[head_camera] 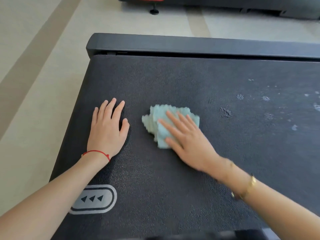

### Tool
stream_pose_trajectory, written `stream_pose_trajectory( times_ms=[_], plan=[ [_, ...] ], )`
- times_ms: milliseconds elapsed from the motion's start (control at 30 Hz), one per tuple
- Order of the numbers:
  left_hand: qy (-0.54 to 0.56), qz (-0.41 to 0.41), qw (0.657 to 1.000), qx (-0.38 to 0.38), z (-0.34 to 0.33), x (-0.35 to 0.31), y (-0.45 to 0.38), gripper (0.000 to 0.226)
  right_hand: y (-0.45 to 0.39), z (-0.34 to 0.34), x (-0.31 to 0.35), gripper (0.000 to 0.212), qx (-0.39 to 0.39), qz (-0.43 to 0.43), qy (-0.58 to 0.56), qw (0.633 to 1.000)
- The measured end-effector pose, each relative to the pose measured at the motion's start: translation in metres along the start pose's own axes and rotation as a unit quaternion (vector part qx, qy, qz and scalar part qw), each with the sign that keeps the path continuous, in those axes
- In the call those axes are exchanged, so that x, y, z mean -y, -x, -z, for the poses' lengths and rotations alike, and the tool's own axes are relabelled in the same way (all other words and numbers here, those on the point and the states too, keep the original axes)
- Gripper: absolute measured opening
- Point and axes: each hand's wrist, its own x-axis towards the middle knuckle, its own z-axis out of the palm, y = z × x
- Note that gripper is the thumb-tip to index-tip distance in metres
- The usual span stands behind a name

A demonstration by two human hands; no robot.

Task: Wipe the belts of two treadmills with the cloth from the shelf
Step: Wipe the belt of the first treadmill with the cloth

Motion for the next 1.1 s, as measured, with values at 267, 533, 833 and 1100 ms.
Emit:
stream_pose_trajectory(
  times_ms=[267, 533, 833, 1100],
  plan=[
    [0.006, 0.008, 1.0, 0.021, 0.006, -0.003, 0.02, 0.055, -0.037, 0.009, -0.041, 0.052, -0.004, -0.134, 0.007, 0.991],
    [-0.003, -0.002, 1.0, 0.022, 0.012, -0.002, 0.073, 0.062, 0.089, 0.0, 0.056, 0.052, 0.054, 0.089, 0.0, 0.995],
    [-0.004, 0.009, 1.0, 0.023, 0.012, -0.004, 0.075, 0.054, 0.015, 0.0, -0.001, 0.053, -0.015, -0.1, 0.007, 0.995],
    [0.008, 0.004, 1.0, 0.009, 0.013, -0.005, 0.075, 0.061, 0.124, -0.002, 0.079, 0.052, 0.058, 0.111, -0.007, 0.992]
  ],
)
